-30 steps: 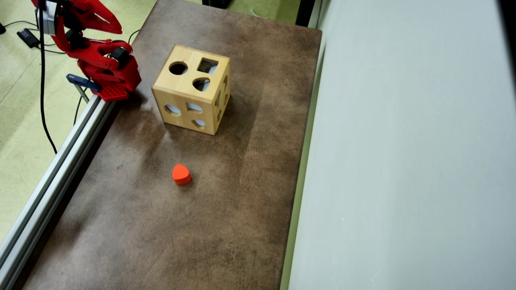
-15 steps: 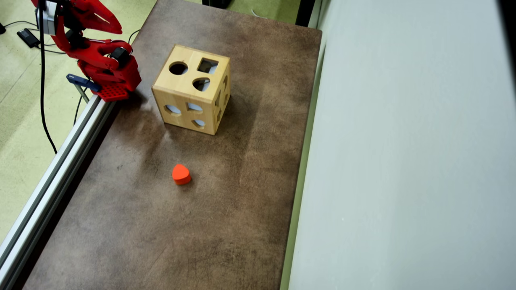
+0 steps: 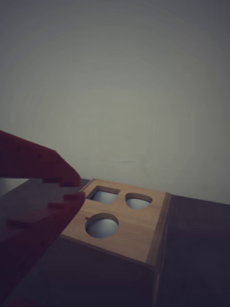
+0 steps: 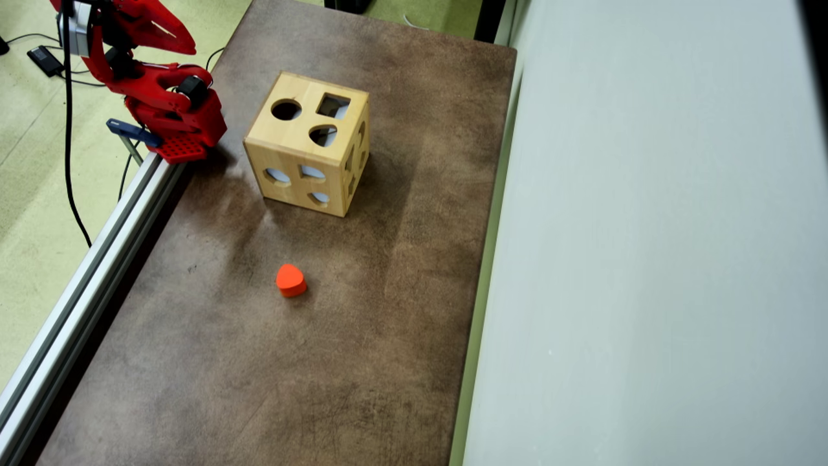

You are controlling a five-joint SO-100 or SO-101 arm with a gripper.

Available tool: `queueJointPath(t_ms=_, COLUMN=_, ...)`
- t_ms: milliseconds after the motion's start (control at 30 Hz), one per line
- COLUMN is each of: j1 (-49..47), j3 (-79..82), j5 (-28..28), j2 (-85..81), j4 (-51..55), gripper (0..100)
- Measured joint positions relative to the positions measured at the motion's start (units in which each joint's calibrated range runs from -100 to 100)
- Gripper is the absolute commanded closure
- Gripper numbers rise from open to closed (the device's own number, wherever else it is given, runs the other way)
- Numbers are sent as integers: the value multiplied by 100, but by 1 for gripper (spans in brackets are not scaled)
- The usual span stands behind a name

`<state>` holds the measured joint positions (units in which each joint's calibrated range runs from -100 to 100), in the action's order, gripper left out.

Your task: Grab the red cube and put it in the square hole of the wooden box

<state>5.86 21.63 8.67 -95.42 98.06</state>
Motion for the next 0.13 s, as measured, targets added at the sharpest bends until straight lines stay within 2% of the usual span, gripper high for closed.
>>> queueJointPath(t_ms=133, j1=0, j3=0, j5=0, j2=0, j4=0, gripper=97)
